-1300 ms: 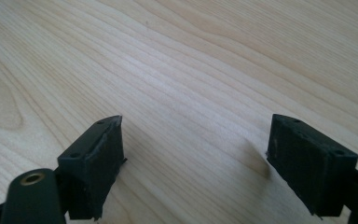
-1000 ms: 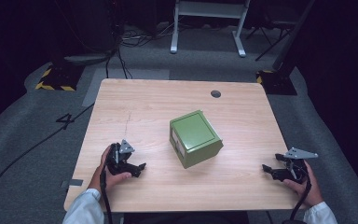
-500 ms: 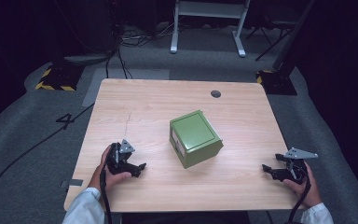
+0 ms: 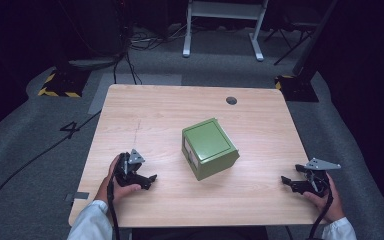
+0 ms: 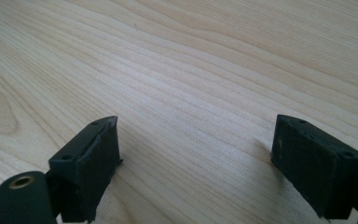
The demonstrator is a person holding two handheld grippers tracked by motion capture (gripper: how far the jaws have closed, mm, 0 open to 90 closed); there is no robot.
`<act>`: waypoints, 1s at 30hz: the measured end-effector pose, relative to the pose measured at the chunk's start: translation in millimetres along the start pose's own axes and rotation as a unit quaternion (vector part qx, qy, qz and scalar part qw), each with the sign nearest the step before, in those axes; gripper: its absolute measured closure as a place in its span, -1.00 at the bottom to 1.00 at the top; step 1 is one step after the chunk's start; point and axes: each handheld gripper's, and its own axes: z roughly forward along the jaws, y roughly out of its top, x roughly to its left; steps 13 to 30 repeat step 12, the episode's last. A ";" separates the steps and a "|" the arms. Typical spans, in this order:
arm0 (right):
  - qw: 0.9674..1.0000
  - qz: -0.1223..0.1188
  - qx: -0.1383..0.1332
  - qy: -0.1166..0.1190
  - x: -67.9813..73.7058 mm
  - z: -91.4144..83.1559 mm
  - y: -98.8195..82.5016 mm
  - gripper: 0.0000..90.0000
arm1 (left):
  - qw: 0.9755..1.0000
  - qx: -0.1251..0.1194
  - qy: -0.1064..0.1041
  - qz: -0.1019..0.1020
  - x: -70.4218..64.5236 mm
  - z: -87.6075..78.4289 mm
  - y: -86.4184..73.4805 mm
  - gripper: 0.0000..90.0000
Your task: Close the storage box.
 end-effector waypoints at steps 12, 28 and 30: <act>1.000 0.000 0.000 0.000 0.0 0.0 0.0 -0.66 | 1.000 0.000 0.000 0.002 0.3 0.2 0.2 -1.00; 1.000 0.000 0.000 0.000 0.0 0.0 0.0 -0.66 | 1.000 0.000 0.000 0.002 0.3 0.2 0.2 -1.00; 1.000 0.000 0.000 0.000 0.0 0.0 0.0 -0.66 | 1.000 0.000 0.000 0.002 0.3 0.2 0.2 -1.00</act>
